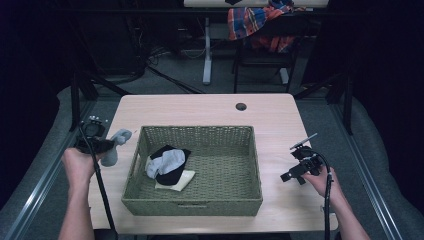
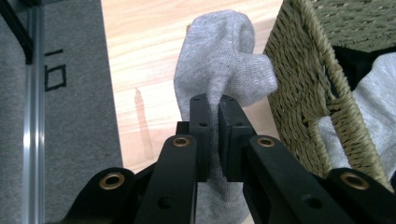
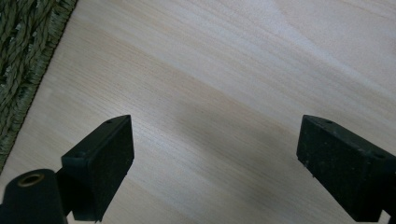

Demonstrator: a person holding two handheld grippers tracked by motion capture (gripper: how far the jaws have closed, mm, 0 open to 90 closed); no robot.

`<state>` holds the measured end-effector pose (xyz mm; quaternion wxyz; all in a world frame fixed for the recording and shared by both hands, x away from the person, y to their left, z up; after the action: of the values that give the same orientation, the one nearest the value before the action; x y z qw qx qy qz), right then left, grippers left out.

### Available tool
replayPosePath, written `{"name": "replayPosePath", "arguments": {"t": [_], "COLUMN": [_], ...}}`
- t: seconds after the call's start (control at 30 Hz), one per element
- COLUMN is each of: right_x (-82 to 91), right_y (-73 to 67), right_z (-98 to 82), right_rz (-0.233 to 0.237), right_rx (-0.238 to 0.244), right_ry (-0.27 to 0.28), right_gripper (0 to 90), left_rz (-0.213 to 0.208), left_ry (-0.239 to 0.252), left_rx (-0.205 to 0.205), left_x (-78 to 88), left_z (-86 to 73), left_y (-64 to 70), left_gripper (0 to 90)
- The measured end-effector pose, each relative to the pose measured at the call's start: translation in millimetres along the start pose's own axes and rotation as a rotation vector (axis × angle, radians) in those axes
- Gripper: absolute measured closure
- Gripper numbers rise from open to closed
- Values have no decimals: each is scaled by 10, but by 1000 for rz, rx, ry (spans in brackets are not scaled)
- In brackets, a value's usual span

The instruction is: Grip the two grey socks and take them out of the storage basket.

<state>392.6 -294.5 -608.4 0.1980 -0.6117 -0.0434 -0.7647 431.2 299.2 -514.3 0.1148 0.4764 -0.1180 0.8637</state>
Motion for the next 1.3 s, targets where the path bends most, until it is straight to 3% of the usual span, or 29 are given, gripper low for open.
{"name": "replayPosePath", "arguments": {"t": [0.07, 0.17, 0.23, 0.4, 0.47, 0.67, 0.7, 0.87, 0.93, 0.97, 1.3], "right_x": [14, -13, 0, 1, 12, -9, 3, -3, 22, 11, 18], "right_y": [-6, -36, -25, -13, -3, -38, -18, -11, 11, -2, -8], "right_z": [8, 27, 12, 9, -3, 14, 7, -1, -23, -10, -12], "right_rz": [8, 6, 7, 4, 0, 8, 3, 4, -1, 0, 0], "right_rx": [24, 18, 37, 11, 26, 15, 30, 5, 24, 8, 23], "right_ry": [-22, -3, -31, -1, -25, -4, -24, 4, -28, -2, -22], "right_gripper": [108, 108, 107, 108, 109, 108, 108, 108, 109, 109, 109], "left_rz": [-1, -2, -4, -13, -14, -24, -25, -36, -45, -45, -64], "left_ry": [-13, -17, -11, -19, -27, -52, -53, -58, -69, -78, -135], "left_rx": [0, 8, 15, 25, 22, 15, 15, 24, 15, 10, 25], "left_x": [-35, -70, -88, -157, -186, -280, -295, -372, -403, -419, -577], "left_z": [-32, -67, -73, -92, -104, -146, -149, -162, -180, -193, -301], "left_y": [-6, -20, -27, -28, -20, 4, 3, 14, 30, 35, 29], "left_gripper": [858, 858, 858, 858, 858, 858, 858, 858, 858, 858, 857]}}
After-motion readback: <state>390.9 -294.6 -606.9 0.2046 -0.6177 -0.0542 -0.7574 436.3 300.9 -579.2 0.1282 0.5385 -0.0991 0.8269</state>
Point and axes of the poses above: each handheld gripper's, and its own axes: x roughly backward along the jaws, z roughly out of its top, y roughly to its right, the point moved 8 cm from there along -x, roughly forward along the jaws, and after that the axes turned 4 degrees about -x, right-handed, at the moved point
